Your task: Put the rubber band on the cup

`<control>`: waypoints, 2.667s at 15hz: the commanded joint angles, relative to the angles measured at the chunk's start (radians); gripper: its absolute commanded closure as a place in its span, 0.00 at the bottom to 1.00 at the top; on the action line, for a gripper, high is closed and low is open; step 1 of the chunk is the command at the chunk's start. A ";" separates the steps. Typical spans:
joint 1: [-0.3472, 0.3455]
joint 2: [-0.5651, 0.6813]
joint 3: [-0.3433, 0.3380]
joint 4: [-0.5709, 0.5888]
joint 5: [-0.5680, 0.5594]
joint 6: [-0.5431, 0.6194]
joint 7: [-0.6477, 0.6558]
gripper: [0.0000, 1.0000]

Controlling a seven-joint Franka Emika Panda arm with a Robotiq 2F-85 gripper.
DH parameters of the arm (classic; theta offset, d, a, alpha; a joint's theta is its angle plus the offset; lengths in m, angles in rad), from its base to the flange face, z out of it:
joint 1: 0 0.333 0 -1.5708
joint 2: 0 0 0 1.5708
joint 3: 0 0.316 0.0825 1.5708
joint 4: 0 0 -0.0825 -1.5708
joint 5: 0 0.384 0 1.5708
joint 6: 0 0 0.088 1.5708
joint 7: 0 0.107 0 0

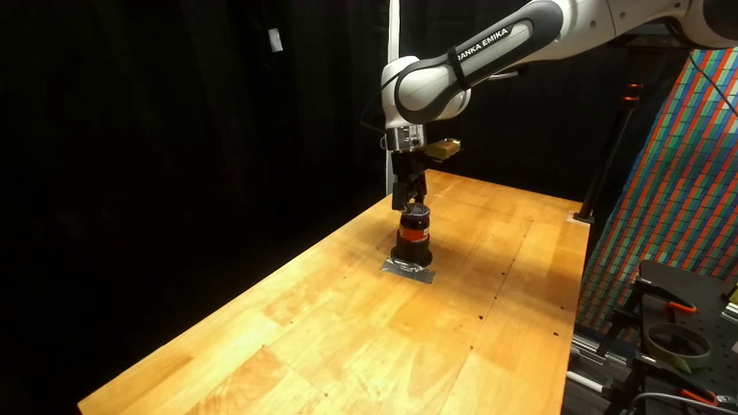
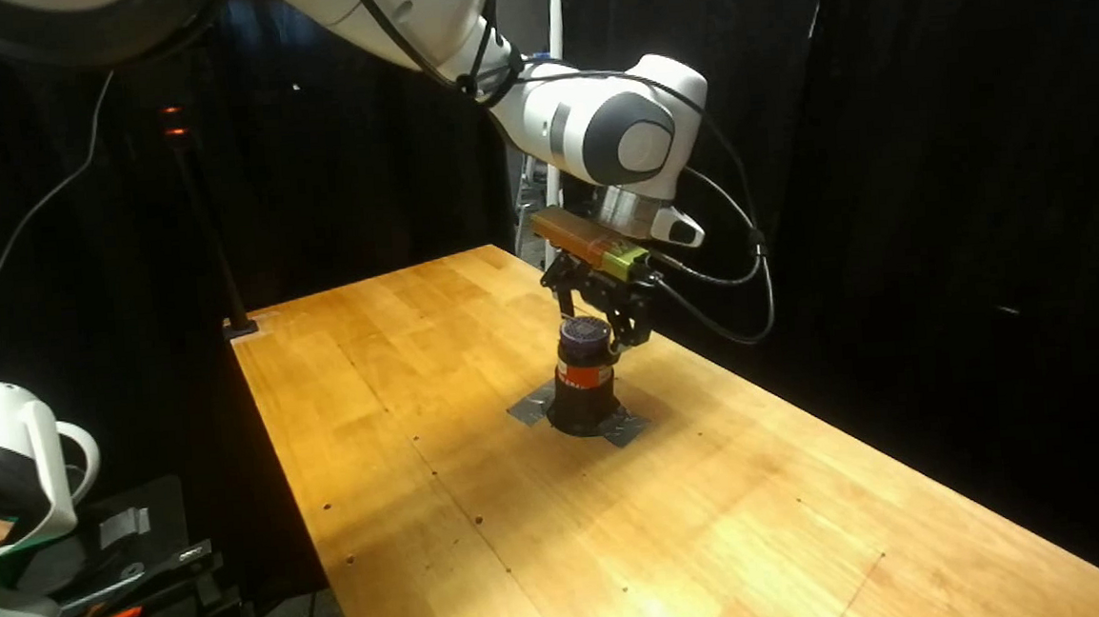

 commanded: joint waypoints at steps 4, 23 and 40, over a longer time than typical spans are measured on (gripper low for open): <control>-0.003 0.001 0.001 -0.012 0.013 0.077 0.001 0.00; -0.002 0.014 -0.002 -0.024 0.047 0.152 0.082 0.00; 0.024 -0.016 -0.027 -0.112 0.027 0.251 0.162 0.00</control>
